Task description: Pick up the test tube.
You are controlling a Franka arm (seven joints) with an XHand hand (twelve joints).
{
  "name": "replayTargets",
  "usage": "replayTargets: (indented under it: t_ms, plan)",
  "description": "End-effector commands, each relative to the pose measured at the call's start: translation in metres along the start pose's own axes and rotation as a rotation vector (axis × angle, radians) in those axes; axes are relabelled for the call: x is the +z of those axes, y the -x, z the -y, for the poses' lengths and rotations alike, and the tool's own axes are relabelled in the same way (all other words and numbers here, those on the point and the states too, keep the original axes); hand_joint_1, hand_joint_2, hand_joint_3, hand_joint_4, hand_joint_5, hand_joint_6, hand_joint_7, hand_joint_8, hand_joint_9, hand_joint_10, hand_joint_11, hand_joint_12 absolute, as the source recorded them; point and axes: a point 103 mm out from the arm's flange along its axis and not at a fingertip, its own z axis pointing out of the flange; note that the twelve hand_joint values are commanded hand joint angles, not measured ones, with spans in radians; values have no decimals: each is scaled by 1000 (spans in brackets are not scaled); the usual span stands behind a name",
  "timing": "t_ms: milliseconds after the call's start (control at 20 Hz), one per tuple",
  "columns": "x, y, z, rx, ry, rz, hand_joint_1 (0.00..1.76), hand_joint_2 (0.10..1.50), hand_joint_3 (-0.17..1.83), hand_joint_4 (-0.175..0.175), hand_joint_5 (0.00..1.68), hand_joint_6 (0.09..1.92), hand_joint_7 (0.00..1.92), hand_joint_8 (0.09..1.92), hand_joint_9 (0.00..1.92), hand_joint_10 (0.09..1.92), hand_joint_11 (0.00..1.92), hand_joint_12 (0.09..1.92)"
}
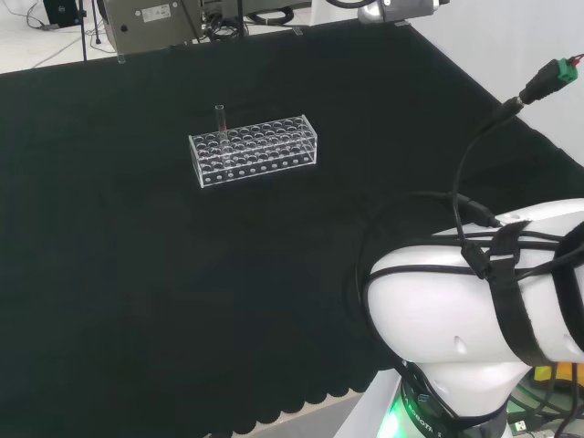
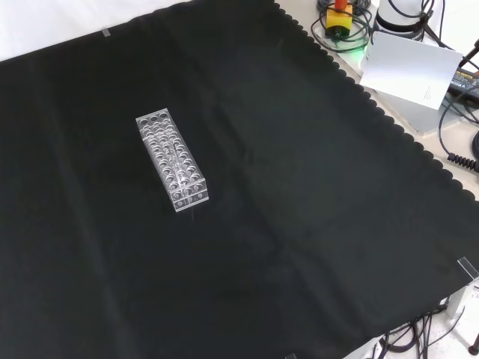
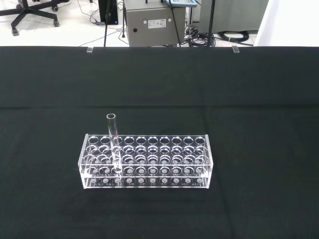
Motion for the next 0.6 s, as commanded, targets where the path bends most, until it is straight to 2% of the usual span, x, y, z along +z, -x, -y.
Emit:
replayTargets:
  t_ms: [50, 150, 450, 600]
  plan:
    - [1, -1, -3, -4, 1, 9, 521, 783, 506, -51, 76, 177, 0, 525, 0, 690, 0, 1406]
    - [4, -3, -13, -34, -10, 8, 517, 835, 402, -52, 106, 96, 0, 509, 0, 683, 0, 1427]
    - [18, -12, -34, -51, -5, -5, 521, 859, 351, -53, 123, 87, 0, 511, 0, 689, 0, 1438]
    - [26, -14, -50, -63, -33, -21, 526, 867, 331, -57, 139, 87, 0, 564, 0, 746, 0, 1461]
